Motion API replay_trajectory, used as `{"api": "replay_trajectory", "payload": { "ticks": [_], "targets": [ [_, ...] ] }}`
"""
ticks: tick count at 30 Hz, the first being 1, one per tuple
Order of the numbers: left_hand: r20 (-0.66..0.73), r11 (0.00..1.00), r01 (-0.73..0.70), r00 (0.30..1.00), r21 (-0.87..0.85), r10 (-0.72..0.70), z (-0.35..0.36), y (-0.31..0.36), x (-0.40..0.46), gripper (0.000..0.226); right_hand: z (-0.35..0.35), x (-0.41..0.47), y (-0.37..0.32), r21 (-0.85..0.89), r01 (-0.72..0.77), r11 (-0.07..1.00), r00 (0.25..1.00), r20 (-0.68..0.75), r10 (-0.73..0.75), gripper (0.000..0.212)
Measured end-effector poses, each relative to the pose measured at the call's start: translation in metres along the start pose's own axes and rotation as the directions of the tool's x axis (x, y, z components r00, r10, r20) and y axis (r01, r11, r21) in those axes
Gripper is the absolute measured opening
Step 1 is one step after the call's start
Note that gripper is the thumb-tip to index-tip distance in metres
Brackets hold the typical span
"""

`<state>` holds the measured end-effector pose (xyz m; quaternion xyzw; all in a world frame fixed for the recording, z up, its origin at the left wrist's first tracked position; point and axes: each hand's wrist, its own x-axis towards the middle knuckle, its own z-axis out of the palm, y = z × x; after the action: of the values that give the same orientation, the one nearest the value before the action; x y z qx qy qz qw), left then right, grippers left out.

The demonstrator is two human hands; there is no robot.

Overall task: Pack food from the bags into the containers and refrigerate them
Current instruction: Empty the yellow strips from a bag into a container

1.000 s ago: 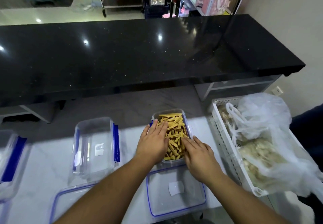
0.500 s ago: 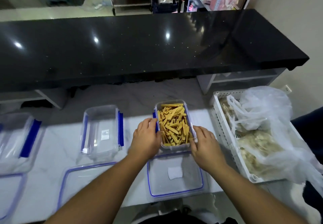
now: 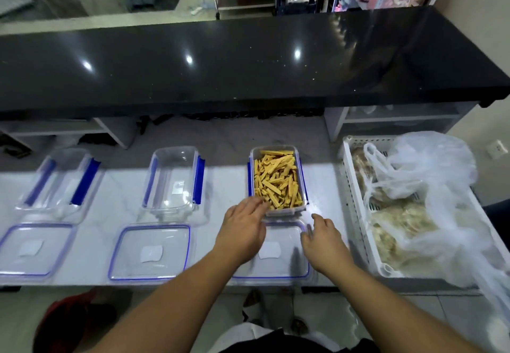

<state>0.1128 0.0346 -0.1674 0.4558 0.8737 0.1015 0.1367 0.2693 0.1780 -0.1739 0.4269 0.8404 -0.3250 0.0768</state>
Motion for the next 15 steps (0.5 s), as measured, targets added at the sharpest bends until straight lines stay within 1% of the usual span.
{"api": "replay_trajectory", "payload": {
  "ticks": [2,3,5,7,10,12,13,14,15],
  "targets": [
    [-0.072,0.985,0.151,0.985,-0.085,-0.158,0.002,-0.003,-0.009,0.053,0.002,-0.001,0.005,0.031,-0.023,0.999,0.998,0.063,0.021,0.044],
    [-0.085,0.962,0.246,0.963,-0.118,-0.257,0.005,-0.006,-0.015,0.052,0.003,-0.002,0.007,0.042,-0.020,0.999,0.997,0.079,0.016,0.038],
    [-0.030,0.889,0.426,0.899,-0.171,-0.437,0.010,-0.015,-0.028,0.051,0.004,-0.004,0.008,0.051,-0.015,0.999,0.995,0.100,0.010,0.032],
    [0.076,0.807,0.551,0.833,-0.212,-0.548,0.015,-0.022,-0.037,0.049,0.005,-0.004,0.009,0.060,-0.019,0.998,0.993,0.117,0.012,0.029],
    [0.182,0.733,0.631,0.775,-0.253,-0.605,0.023,-0.028,-0.045,0.044,0.006,-0.005,0.007,0.106,-0.053,0.993,0.990,0.138,0.038,0.023],
    [0.197,0.703,0.661,0.750,-0.261,-0.632,0.022,-0.028,-0.049,0.039,0.004,-0.006,0.007,0.223,-0.133,0.966,0.982,0.162,0.098,0.017],
    [0.196,0.689,0.670,0.741,-0.275,-0.642,0.021,-0.028,-0.051,0.035,0.003,-0.008,0.009,0.314,-0.191,0.930,0.974,0.179,0.139,0.021],
    [0.195,0.678,0.673,0.737,-0.297,-0.647,0.020,-0.028,-0.053,0.028,0.002,-0.009,0.009,0.423,-0.263,0.867,0.960,0.208,0.189,0.025],
    [0.195,0.668,0.673,0.736,-0.319,-0.648,0.015,-0.026,-0.057,0.022,-0.001,-0.011,0.009,0.534,-0.333,0.777,0.941,0.244,0.235,0.029]
  ]
}}
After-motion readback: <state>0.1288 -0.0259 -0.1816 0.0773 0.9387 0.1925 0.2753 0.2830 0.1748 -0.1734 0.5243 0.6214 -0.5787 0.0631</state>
